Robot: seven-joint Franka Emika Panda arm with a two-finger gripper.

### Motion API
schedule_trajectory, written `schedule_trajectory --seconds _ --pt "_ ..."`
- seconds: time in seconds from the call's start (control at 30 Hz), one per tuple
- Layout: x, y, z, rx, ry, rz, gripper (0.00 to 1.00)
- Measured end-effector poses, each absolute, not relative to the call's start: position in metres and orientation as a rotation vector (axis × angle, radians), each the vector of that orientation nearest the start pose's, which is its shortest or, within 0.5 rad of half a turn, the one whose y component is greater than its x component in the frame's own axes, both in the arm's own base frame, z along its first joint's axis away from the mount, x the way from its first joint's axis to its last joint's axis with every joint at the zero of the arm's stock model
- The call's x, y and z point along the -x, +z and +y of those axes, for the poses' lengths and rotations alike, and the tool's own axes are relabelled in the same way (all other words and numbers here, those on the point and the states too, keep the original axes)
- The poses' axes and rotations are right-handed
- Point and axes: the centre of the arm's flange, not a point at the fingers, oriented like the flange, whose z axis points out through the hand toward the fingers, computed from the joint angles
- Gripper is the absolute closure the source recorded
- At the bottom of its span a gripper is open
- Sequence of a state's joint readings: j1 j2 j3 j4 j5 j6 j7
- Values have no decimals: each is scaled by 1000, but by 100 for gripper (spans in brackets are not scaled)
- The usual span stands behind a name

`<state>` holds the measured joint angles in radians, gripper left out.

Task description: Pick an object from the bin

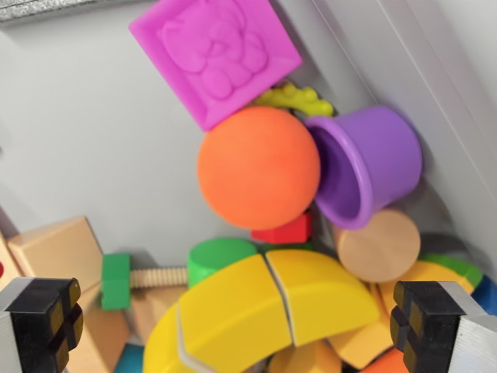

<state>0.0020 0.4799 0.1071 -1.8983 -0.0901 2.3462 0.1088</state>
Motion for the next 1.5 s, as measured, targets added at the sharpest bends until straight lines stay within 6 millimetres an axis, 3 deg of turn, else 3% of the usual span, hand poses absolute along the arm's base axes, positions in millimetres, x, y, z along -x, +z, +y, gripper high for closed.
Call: schedule_trajectory --seconds 1.0,1.5 --pt "-649 184 104 3046 14 -753 0" --pt "-659 168 105 3046 -59 -784 0"
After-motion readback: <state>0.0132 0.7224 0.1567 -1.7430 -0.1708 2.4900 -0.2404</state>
